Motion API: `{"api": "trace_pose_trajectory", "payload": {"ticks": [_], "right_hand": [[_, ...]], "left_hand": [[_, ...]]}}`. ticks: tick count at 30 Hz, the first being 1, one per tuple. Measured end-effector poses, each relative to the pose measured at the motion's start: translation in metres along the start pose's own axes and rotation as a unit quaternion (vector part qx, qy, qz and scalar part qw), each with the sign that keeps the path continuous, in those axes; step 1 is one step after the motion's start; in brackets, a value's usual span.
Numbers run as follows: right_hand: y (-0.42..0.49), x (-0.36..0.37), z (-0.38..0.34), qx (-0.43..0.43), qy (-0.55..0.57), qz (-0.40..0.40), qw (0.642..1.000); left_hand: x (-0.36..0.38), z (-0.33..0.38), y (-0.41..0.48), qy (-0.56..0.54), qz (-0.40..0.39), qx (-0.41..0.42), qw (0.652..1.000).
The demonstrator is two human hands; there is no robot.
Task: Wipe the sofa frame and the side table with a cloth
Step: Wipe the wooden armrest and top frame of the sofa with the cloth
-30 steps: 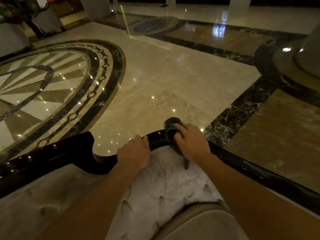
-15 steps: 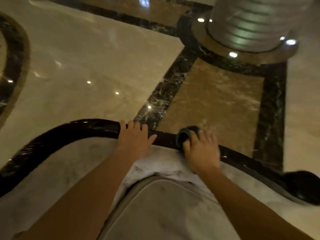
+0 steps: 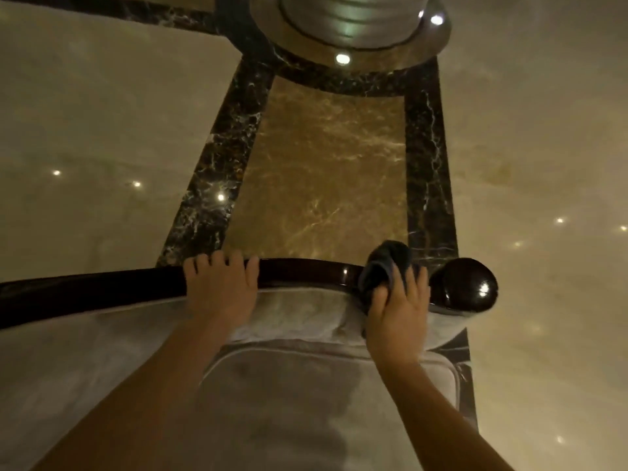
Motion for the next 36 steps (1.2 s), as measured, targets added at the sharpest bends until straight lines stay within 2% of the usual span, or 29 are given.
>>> {"api": "trace_pose_trajectory", "payload": {"ticks": [1,2,4,5,7,9,10,12,14,16,17,18,19,21,23,25,26,27,29,30,31,34,35,36], "right_hand": [[-0.003,0.0,0.004,-0.003,0.013,0.015,1.0],[-0.007,0.008,-0.01,-0.052,0.017,0.008,0.998],[-0.008,0.019,-0.02,-0.203,-0.008,-0.043,0.978],[0.003,0.017,-0.008,-0.251,-0.035,-0.068,0.965],[0.033,-0.003,0.047,-0.221,-0.072,-0.081,0.969],[0.049,-0.031,0.108,-0.111,-0.085,-0.066,0.988],[0.047,-0.034,0.121,-0.073,-0.082,-0.059,0.992],[0.035,-0.021,0.105,-0.05,-0.033,-0.053,0.997],[0.026,-0.007,0.083,-0.112,-0.012,-0.067,0.991],[0.042,-0.021,0.096,-0.213,-0.078,-0.083,0.97],[0.057,-0.035,0.116,-0.218,-0.108,-0.087,0.966],[0.074,-0.049,0.139,-0.183,-0.118,-0.079,0.973],[0.089,-0.063,0.161,-0.111,-0.101,-0.064,0.987],[0.098,-0.066,0.168,-0.009,-0.042,-0.04,0.998],[0.08,-0.046,0.146,-0.052,-0.028,-0.06,0.996],[0.065,-0.039,0.138,-0.161,-0.052,-0.09,0.981],[0.074,-0.043,0.146,-0.176,-0.054,-0.093,0.978],[0.088,-0.048,0.156,-0.156,-0.053,-0.076,0.983],[0.11,-0.059,0.173,-0.026,-0.011,-0.042,0.999],[0.112,-0.058,0.175,0.012,0.008,-0.027,1.0],[0.107,-0.056,0.169,-0.003,0.008,-0.023,1.0],[0.082,-0.049,0.165,-0.189,-0.059,-0.059,0.979],[0.086,-0.052,0.173,-0.192,-0.06,-0.06,0.978],[0.095,-0.055,0.181,-0.161,-0.039,-0.047,0.985]], "left_hand": [[0.001,0.036,0.0,-0.015,0.005,0.031,0.999],[-0.001,0.056,-0.001,-0.025,0.008,0.046,0.999],[-0.002,0.1,0.001,-0.015,0.021,0.079,0.997],[-0.003,0.116,0.001,-0.007,0.026,0.087,0.996],[-0.005,0.131,0.002,-0.006,0.018,0.076,0.997],[-0.004,0.132,0.0,-0.018,0.027,0.068,0.997],[-0.004,0.133,0.0,-0.02,0.044,0.075,0.996],[-0.005,0.138,0.003,-0.017,0.087,0.112,0.99],[-0.007,0.162,0.002,-0.047,0.12,0.168,0.977],[-0.008,0.196,-0.002,-0.065,0.137,0.211,0.966],[-0.007,0.214,-0.006,-0.065,0.121,0.227,0.964],[-0.004,0.232,-0.01,-0.056,0.101,0.238,0.964],[0.001,0.249,-0.016,-0.039,0.09,0.246,0.964],[0.004,0.276,-0.022,0.013,0.071,0.239,0.968],[0.005,0.29,-0.024,0.033,0.045,0.223,0.973],[0.011,0.295,-0.023,0.08,0.025,0.218,0.972],[0.013,0.296,-0.023,0.093,0.014,0.219,0.971],[0.013,0.295,-0.023,0.095,0.015,0.219,0.971],[0.011,0.294,-0.022,0.086,0.039,0.205,0.974],[0.009,0.296,-0.021,0.086,0.05,0.198,0.975],[0.008,0.297,-0.021,0.085,0.047,0.195,0.976],[0.01,0.298,-0.026,0.099,0.027,0.225,0.969],[0.01,0.298,-0.026,0.103,0.023,0.222,0.969],[0.011,0.297,-0.024,0.104,0.027,0.214,0.971]]}}
Point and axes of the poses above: each hand's wrist, its own y-axis towards the middle knuckle, its own x-axis out of the palm, z = x × y, the point moved 4 cm from there along y, towards the middle knuckle, and after that the axes turned 3 degrees about -z, right-handed, at the moved point
